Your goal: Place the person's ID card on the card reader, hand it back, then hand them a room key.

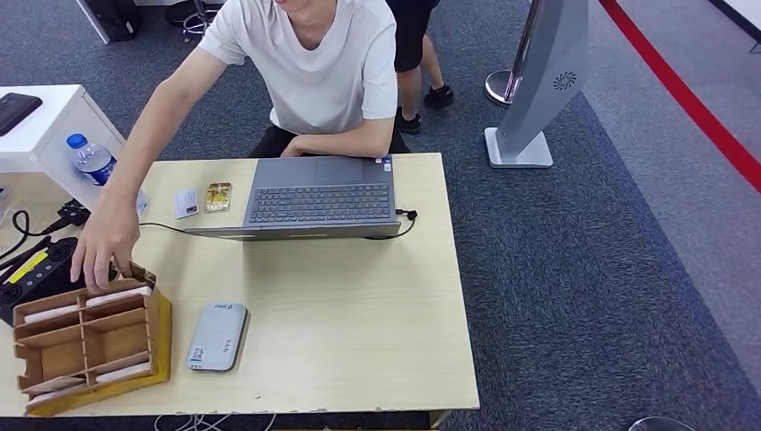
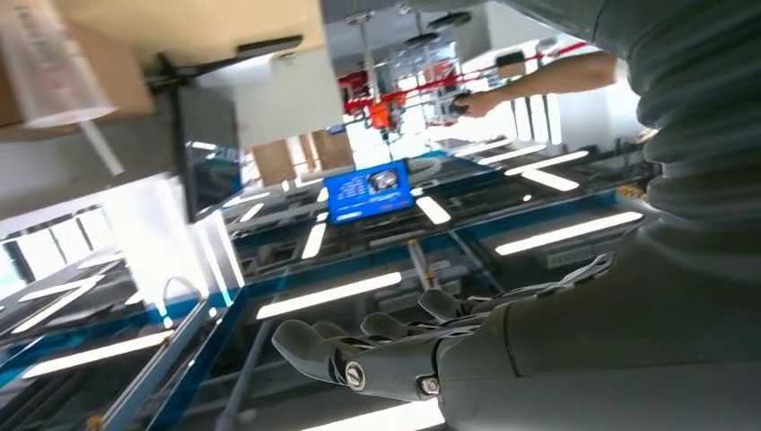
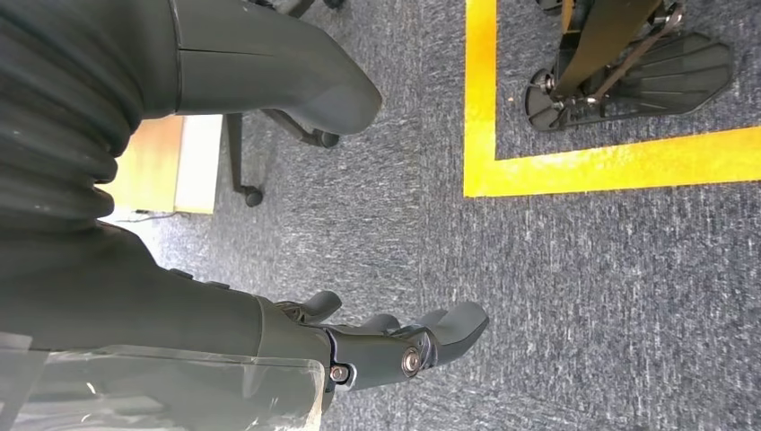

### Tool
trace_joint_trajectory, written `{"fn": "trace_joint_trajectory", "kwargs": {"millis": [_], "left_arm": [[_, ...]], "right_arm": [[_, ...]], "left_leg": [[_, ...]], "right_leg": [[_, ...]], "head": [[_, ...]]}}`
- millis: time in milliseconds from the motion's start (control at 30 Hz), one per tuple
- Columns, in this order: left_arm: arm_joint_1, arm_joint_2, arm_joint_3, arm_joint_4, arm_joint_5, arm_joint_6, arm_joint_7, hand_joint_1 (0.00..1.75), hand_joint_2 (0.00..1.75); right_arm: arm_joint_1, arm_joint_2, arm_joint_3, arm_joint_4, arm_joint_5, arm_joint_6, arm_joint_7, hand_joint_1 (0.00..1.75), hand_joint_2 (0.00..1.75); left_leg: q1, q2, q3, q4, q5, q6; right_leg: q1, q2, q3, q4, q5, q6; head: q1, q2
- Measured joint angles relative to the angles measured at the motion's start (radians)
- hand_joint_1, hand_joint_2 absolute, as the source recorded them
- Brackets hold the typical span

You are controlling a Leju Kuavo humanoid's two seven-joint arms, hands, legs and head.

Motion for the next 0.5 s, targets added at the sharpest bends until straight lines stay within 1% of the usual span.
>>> {"fn": "trace_joint_trajectory", "kwargs": {"millis": [67, 133, 200, 300, 400, 500], "left_arm": [[0.014, -0.003, 0.106, 0.048, -0.034, 0.000, -0.023, 0.00, 1.75], [0.022, -0.011, 0.210, 0.090, -0.073, -0.006, -0.019, 0.00, 1.75], [0.026, -0.025, 0.306, 0.118, -0.120, -0.025, 0.008, 0.00, 1.75], [0.024, -0.060, 0.428, 0.144, -0.184, -0.060, 0.071, 0.00, 1.75], [0.019, -0.101, 0.527, 0.166, -0.197, -0.085, 0.121, 0.00, 1.75], [0.014, -0.153, 0.587, 0.180, -0.099, -0.119, 0.194, 0.00, 1.75]], "right_arm": [[0.001, 0.000, -0.002, 0.000, 0.003, 0.000, -0.004, 0.00, 1.75], [0.001, 0.000, -0.005, 0.000, 0.005, 0.001, -0.007, 0.00, 1.75], [0.000, 0.000, -0.009, 0.000, 0.009, 0.001, -0.009, 0.00, 1.75], [0.000, 0.000, -0.016, 0.000, 0.018, 0.002, -0.010, 0.00, 1.75], [-0.001, -0.001, -0.020, 0.000, 0.023, 0.003, -0.010, 0.00, 1.75], [-0.001, -0.003, -0.023, 0.000, 0.030, 0.005, -0.013, 0.00, 1.75]], "left_leg": [[0.000, 0.000, 0.000, 0.000, 0.000, 0.000], [0.000, -0.001, 0.000, 0.000, 0.000, 0.000], [0.000, -0.003, 0.000, 0.000, 0.000, 0.000], [0.000, -0.005, 0.000, 0.000, 0.000, 0.000], [0.000, -0.006, 0.001, 0.000, 0.000, 0.000], [-0.001, -0.007, 0.001, 0.001, 0.000, 0.000]], "right_leg": [[0.000, 0.000, 0.000, 0.000, 0.000, 0.000], [0.000, -0.001, 0.000, 0.000, 0.000, 0.000], [0.000, -0.003, 0.000, 0.000, -0.001, 0.000], [0.000, -0.005, 0.001, 0.000, -0.001, 0.000], [0.000, -0.006, 0.001, 0.000, -0.001, 0.000], [0.000, -0.006, 0.002, -0.001, -0.001, 0.000]], "head": [[0.000, 0.000], [0.000, 0.000], [0.000, 0.000], [0.000, 0.000], [0.000, 0.000], [0.000, 0.000]]}}
